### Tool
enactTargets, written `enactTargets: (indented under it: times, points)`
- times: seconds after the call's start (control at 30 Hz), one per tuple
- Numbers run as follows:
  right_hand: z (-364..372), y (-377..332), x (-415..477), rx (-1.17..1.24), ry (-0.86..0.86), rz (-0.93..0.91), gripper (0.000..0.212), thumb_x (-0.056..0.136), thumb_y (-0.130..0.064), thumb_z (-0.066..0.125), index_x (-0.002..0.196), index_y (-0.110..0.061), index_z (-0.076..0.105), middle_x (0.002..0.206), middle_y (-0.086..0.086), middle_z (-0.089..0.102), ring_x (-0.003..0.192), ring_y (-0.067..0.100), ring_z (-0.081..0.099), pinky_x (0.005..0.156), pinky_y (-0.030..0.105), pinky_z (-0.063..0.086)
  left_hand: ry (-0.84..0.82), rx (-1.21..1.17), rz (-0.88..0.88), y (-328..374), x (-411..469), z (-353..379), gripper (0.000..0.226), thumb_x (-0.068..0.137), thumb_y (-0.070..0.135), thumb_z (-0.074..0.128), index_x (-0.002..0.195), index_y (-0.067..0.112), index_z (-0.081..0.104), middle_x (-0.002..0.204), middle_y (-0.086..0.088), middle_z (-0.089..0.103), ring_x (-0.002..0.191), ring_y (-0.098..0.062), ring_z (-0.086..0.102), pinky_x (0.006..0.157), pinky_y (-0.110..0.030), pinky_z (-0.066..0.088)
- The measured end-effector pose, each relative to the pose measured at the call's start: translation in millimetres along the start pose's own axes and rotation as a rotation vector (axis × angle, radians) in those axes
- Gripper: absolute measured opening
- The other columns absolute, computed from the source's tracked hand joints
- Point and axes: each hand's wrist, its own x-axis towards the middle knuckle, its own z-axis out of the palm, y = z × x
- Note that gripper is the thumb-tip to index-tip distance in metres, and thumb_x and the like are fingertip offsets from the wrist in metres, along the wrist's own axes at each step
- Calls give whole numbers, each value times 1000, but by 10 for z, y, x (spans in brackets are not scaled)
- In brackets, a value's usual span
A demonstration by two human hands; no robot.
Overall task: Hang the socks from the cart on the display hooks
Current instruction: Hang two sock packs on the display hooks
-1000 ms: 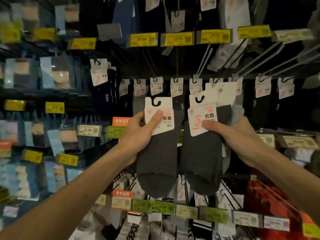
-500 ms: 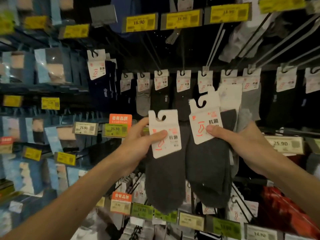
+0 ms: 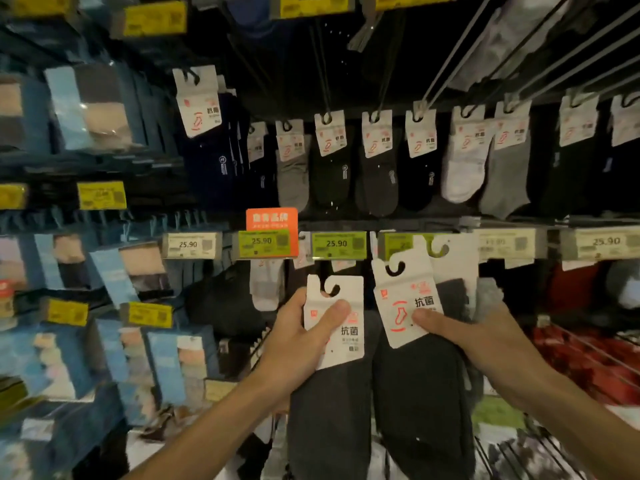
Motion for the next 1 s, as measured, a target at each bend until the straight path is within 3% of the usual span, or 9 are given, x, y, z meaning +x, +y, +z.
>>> enactTargets:
  times: [0.07, 0.2, 0.3, 0.37, 0.47, 0.6, 0.73, 0.87, 1.0]
  points:
    - [162, 175, -142, 0, 6, 40, 40, 67, -12, 80, 106, -14, 73, 94, 1, 79, 86, 16, 76, 63, 20, 58, -5, 42, -41, -204, -94, -108, 37, 80, 46, 67, 108, 21, 66, 95, 7, 77, 92, -11, 73, 78, -29, 59]
    - [440, 426, -366, -33, 77, 69, 33, 69, -13, 81, 100, -19, 73, 90, -5, 79, 82, 10, 75, 60, 14, 55, -81, 61, -76, -466, -243, -291, 37, 83, 50, 62, 109, 24, 64, 99, 5, 75, 91, -6, 72, 77, -25, 59]
    - [527, 381, -403, -85, 127, 34, 28, 71, -10, 81, 95, -23, 73, 85, -12, 78, 78, 4, 74, 58, 12, 53, -151, 89, -1, -423, -240, -390, 27, 89, 39, 62, 111, 25, 60, 101, 7, 74, 91, -5, 71, 73, -22, 58]
    - [534, 289, -374, -160, 148, -13, 29, 71, -16, 82, 97, -24, 73, 87, -15, 77, 79, 2, 73, 60, 11, 54, -208, 121, 59, -328, -183, -434, 25, 92, 30, 64, 116, 26, 58, 107, 10, 73, 96, -4, 70, 79, -27, 59]
    - [512, 121, -287, -251, 158, -76, 29, 74, -20, 82, 102, -21, 74, 93, -11, 78, 86, 6, 74, 67, 17, 58, -302, 210, 169, -94, -102, -473, 23, 93, 29, 67, 112, 31, 56, 103, 16, 71, 95, -1, 69, 81, -31, 60]
    - [446, -164, -165, -406, 106, -192, 22, 82, -15, 79, 97, -30, 72, 92, -17, 76, 86, 0, 71, 70, 16, 57, -411, 256, 309, 242, -14, -420, 19, 96, 25, 63, 110, 35, 55, 104, 25, 68, 95, 2, 68, 77, -27, 60]
    - [261, -420, 25, -371, 109, -239, 29, 83, -13, 77, 102, -33, 68, 92, -27, 73, 87, -8, 68, 66, 7, 52, -295, 238, 333, 520, 192, -327, 19, 94, 27, 65, 105, 38, 53, 101, 16, 69, 92, -2, 69, 76, -34, 61]
    - [21, -609, 226, -275, 130, -258, 29, 83, -18, 76, 110, -27, 69, 96, -19, 76, 89, -2, 71, 67, 12, 55, -163, 152, 304, 722, 445, -178, 17, 91, 25, 68, 106, 29, 59, 100, 8, 73, 89, -6, 71, 80, -35, 60]
    - [-244, -789, 438, -166, 160, -245, 28, 80, -19, 78, 107, -24, 70, 92, -13, 77, 84, 2, 73, 61, 15, 57, -154, 1, 256, 937, 645, 7, 15, 93, 19, 67, 106, 22, 61, 92, 6, 76, 86, -10, 74, 72, -28, 60]
